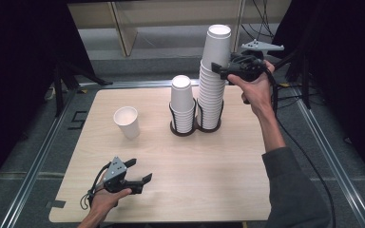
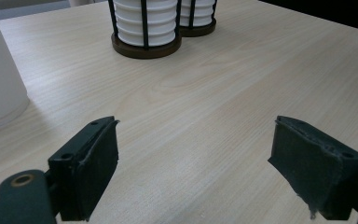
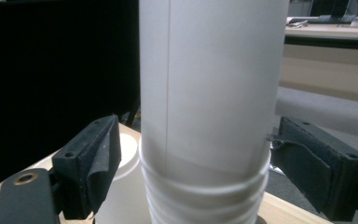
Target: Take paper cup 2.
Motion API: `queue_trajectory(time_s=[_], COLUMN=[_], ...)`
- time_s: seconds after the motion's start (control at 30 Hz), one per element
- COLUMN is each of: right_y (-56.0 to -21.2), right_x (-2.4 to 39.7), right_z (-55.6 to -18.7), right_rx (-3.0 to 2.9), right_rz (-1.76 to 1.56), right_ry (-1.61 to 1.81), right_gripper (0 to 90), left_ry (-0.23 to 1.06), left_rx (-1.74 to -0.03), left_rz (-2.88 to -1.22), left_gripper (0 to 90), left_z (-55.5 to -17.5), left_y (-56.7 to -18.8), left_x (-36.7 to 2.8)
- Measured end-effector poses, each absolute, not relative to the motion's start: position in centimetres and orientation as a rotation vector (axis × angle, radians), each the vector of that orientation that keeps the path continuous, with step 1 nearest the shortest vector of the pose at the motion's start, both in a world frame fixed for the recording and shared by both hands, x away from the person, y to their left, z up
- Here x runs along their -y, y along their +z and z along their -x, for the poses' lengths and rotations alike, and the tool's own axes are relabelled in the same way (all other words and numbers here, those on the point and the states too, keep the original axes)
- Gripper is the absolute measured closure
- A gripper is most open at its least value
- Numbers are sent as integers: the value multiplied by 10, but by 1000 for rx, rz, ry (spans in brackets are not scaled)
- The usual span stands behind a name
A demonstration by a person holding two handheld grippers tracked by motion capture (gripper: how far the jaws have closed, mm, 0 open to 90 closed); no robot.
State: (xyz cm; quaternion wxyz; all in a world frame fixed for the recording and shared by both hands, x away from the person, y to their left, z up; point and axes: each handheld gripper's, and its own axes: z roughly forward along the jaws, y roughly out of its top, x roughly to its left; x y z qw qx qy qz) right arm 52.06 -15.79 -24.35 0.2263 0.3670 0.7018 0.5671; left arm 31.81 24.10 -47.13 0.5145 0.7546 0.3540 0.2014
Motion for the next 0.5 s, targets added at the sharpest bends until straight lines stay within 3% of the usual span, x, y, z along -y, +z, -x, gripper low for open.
queue_trajectory(time_s=[0.5], right_y=[-241], right_x=[143], right_z=[-548], right_rx=[-1936], right_rz=[-1034], right_ry=[1546], right_gripper=[121], left_ry=[485], left_rx=[-839], left_rz=[-1822], left_gripper=[145], left_z=[-318], left_y=[-470], left_x=[-243])
